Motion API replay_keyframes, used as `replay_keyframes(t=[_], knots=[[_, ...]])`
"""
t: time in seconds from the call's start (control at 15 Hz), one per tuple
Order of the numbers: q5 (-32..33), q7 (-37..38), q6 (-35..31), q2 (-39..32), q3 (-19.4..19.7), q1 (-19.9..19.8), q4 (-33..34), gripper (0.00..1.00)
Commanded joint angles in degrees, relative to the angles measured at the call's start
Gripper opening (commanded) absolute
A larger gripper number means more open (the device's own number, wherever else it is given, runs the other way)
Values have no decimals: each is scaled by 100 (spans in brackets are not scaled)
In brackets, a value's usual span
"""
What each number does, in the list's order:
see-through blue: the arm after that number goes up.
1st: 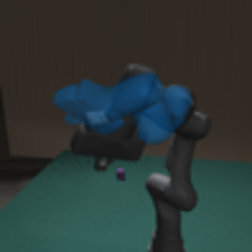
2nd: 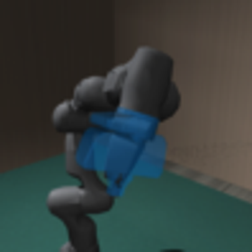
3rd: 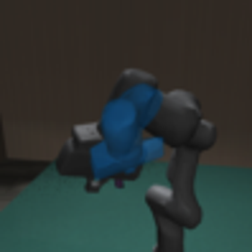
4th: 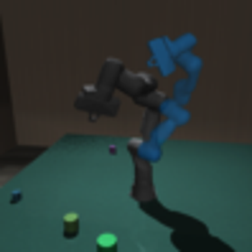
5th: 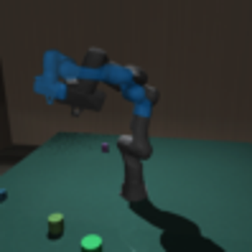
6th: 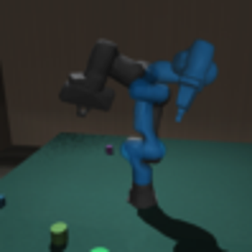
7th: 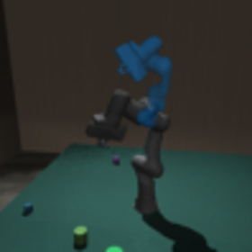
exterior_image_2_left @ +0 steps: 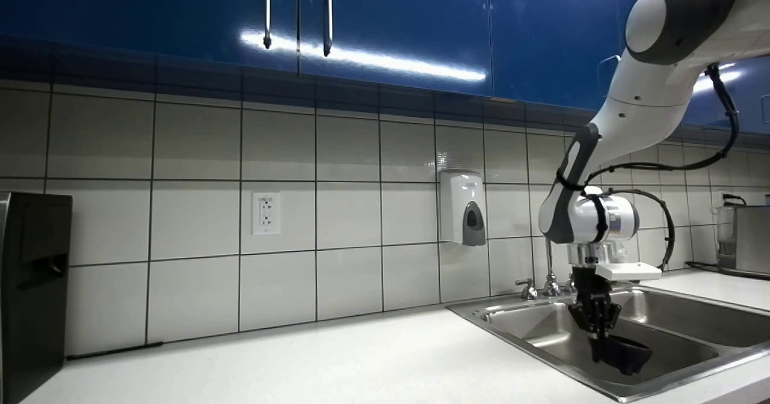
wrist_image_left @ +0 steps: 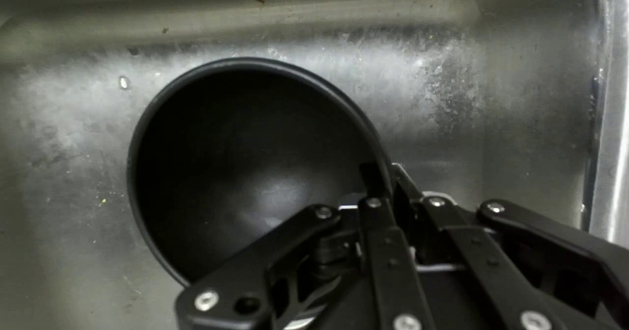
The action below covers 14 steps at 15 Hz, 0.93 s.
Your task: Put the bowl in the sink
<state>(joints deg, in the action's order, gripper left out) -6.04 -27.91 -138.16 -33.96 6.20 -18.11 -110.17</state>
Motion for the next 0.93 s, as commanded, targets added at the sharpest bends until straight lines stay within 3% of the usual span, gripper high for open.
replay_keyframes(t=[0.0, 0.87], knots=[[329, 406, -52, -225, 89, 19, 223, 2], [827, 1256, -153, -837, 203, 169, 637, 2]])
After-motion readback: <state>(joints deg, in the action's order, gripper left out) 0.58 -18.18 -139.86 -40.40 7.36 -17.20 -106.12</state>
